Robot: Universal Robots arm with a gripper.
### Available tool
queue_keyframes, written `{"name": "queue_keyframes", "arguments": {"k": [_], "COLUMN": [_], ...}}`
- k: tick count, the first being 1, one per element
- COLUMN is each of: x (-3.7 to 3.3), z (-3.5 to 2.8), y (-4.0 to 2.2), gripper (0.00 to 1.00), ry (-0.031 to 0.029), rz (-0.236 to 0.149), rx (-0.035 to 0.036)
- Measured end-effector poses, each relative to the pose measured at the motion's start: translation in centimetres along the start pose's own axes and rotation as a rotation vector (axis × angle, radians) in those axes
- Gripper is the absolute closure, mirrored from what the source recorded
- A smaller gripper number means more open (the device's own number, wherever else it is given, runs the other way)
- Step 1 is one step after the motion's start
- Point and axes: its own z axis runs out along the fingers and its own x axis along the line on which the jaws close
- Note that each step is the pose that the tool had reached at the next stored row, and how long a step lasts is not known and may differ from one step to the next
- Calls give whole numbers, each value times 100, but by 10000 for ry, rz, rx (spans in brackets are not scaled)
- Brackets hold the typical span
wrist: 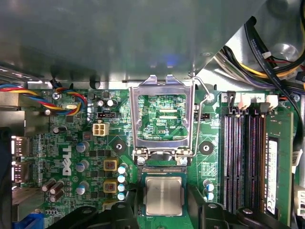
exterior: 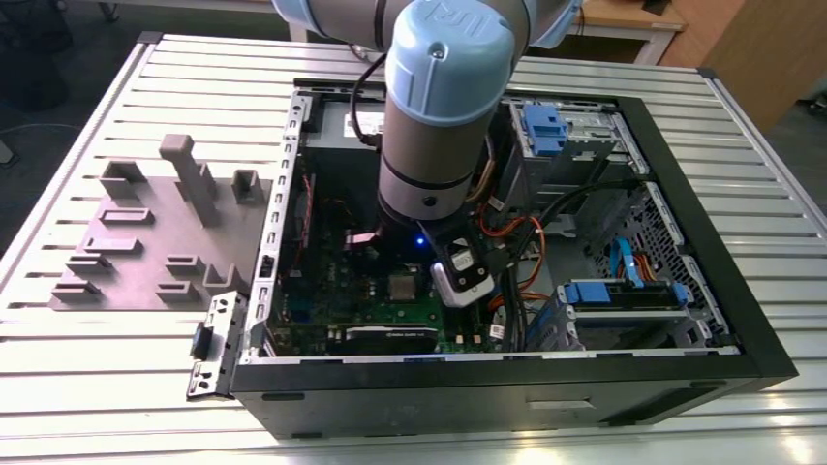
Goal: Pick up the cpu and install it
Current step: 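Place the cpu into insertion slot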
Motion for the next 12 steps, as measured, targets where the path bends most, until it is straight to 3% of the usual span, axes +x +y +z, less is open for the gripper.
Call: {"name": "queue_keyframes", "arguments": {"k": [6,7,12], "x": [-14,-14,-12], "z": [-1,-1,-1], "y": [0,0,0], "gripper": [49,56,59], "ry": [0,0,1], "rz": [3,2,4], "rx": [1,2,1]}}
